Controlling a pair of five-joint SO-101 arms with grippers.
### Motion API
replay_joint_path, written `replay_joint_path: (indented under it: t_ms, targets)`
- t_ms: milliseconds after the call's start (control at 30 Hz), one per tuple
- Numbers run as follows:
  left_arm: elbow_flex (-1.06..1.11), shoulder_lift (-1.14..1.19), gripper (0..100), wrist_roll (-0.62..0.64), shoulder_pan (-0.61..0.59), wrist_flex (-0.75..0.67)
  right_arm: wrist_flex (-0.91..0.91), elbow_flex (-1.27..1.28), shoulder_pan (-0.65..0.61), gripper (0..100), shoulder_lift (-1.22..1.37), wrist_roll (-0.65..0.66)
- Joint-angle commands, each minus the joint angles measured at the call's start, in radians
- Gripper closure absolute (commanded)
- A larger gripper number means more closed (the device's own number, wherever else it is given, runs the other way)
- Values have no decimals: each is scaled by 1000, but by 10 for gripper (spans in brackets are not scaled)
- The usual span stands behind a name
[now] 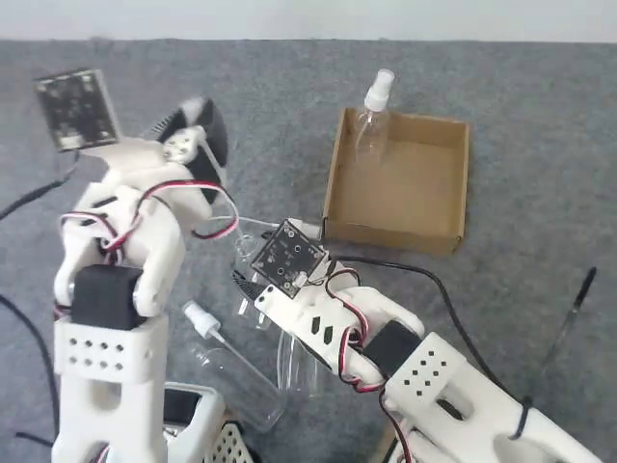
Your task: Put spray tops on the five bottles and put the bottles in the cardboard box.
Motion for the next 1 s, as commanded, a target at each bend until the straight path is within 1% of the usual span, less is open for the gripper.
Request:
replay_joint_path:
  t_ms: [0,100,233,333,400,467,567,667,733,967]
  targets:
    - [-1,-12,990,-8,9,69,65,-8,-5,992,-45,-6]
    - [25,-14,990,-60,12,81,77,-8,-2,992,-45,-6]
    - [81,-71,990,-68,14,80,-28,9,-1,992,-45,-21]
    - [143,-163,990,-72,43,75,-157,55,-1,992,-45,-127]
    - [209,-229,989,-109,68,48,-229,86,-1,992,-45,-190]
    - [289,-288,988,-155,92,-2,-274,110,-1,992,-45,-201]
    - [380,-342,974,-206,109,-23,-288,130,-1,992,-45,-201]
    - [417,-353,895,-236,109,-20,-288,141,-1,992,-45,-201]
    - [429,-353,864,-249,109,-20,-288,143,-1,992,-45,-201]
    - [377,-353,863,-269,100,-14,-288,144,-1,992,-45,-199]
